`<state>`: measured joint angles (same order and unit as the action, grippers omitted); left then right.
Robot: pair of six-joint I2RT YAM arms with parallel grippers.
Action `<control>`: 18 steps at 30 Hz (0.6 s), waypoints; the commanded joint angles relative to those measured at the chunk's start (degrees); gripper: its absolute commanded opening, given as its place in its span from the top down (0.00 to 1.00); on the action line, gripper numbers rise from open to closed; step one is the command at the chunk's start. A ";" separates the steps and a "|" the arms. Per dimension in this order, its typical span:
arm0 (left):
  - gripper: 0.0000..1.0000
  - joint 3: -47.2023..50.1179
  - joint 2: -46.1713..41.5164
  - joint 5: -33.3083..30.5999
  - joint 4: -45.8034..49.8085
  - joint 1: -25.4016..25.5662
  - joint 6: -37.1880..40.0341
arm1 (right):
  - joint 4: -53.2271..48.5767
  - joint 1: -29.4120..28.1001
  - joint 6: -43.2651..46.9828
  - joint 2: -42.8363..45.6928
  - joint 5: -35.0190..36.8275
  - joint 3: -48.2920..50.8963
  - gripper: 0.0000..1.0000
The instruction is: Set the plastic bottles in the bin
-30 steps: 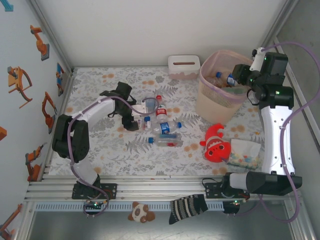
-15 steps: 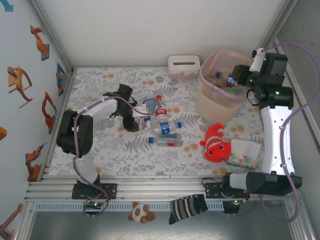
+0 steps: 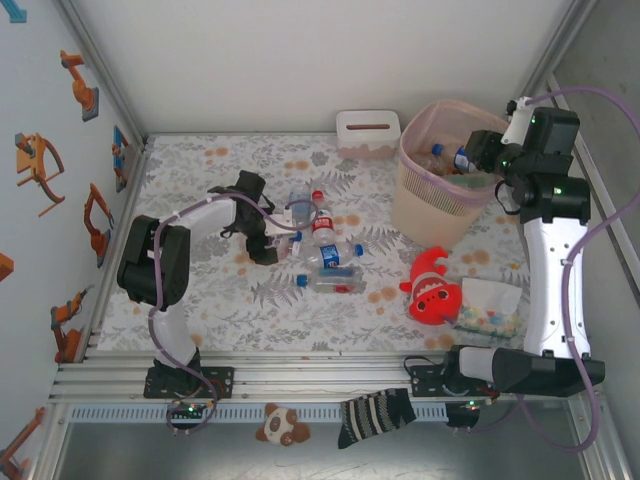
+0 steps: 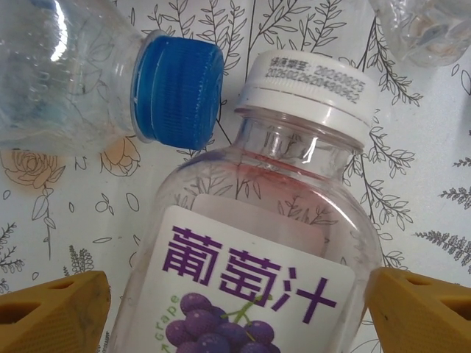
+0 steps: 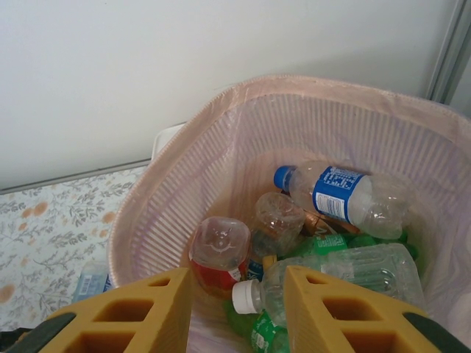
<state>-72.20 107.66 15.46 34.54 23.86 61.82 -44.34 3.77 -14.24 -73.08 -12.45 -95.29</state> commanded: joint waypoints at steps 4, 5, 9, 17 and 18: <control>0.11 1.48 1.51 1.11 1.07 -0.22 0.49 | -0.14 -0.17 -0.82 1.53 -0.65 0.85 0.62; 0.12 1.74 1.59 0.97 1.10 -0.21 0.45 | -0.07 -0.18 -0.84 1.59 -0.65 0.91 0.62; 0.18 2.48 1.27 0.47 1.55 -0.13 0.15 | 0.20 -0.21 -0.98 2.09 -0.91 1.43 0.62; 0.27 4.69 -1.52 -1.91 2.71 -0.13 -0.71 | 0.45 -0.18 -1.04 2.56 -1.26 1.51 0.62; 0.28 5.05 -2.08 -2.33 2.91 -0.13 -0.89 | 0.55 -0.25 -1.08 2.67 -1.34 1.43 0.62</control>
<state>-68.55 108.01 13.82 34.68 23.86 61.25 -44.34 3.77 -14.61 -71.72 -12.82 -93.95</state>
